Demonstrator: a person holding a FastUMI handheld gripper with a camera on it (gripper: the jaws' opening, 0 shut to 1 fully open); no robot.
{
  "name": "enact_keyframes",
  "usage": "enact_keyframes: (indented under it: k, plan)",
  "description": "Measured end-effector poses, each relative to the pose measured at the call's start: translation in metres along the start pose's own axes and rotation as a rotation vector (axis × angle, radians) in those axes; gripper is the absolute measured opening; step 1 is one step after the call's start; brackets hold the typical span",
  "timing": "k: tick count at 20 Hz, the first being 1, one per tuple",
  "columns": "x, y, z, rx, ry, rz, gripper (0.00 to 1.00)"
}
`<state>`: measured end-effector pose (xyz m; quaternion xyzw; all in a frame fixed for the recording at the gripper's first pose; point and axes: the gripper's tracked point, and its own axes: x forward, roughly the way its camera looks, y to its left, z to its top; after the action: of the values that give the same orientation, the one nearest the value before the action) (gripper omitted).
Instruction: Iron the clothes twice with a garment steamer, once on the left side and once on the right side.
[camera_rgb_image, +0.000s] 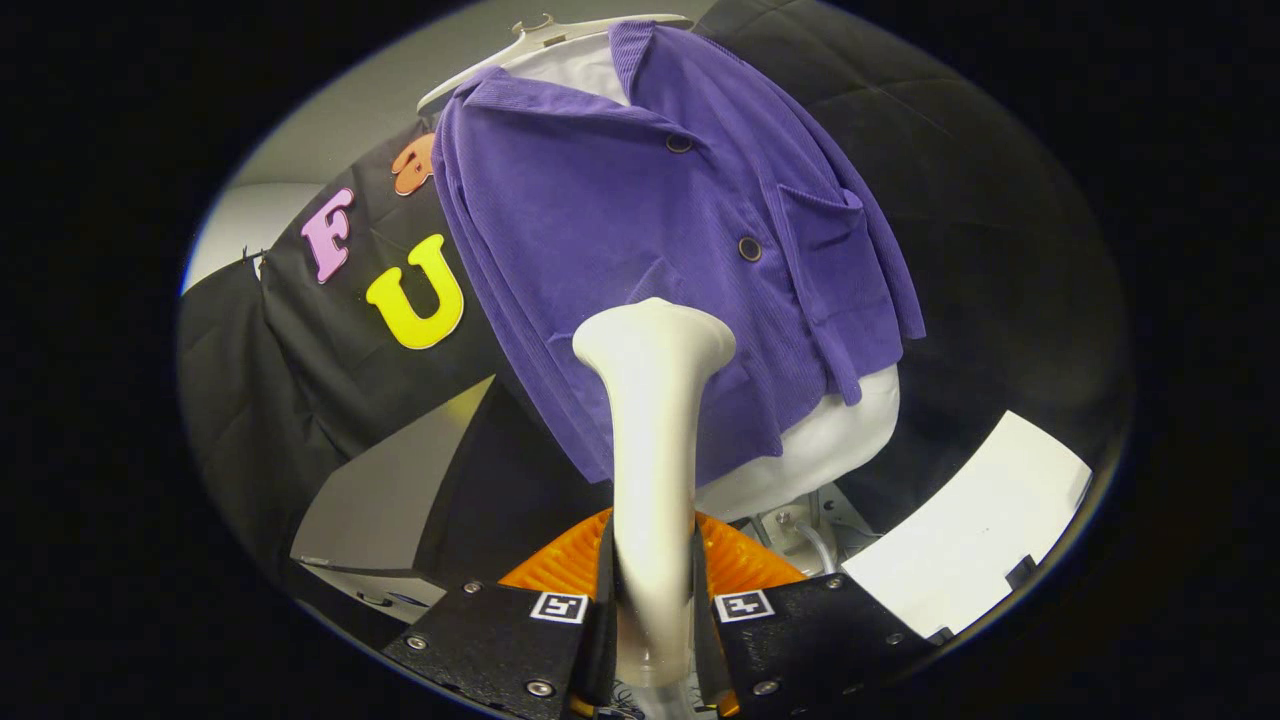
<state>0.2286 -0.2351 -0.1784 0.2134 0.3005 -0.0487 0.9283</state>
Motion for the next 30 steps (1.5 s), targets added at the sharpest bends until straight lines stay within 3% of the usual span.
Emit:
enact_keyframes:
  k: [11,17,21,30]
  plan:
    - [0.024,-0.046,-0.088,0.022,0.148,-0.085,0.32]
    - [0.026,-0.042,-0.112,0.012,0.187,-0.097,0.32]
    - [-0.006,-0.036,-0.075,0.008,0.066,-0.082,0.32]
    - [-0.118,0.012,0.087,-0.073,-0.314,-0.009,0.32]
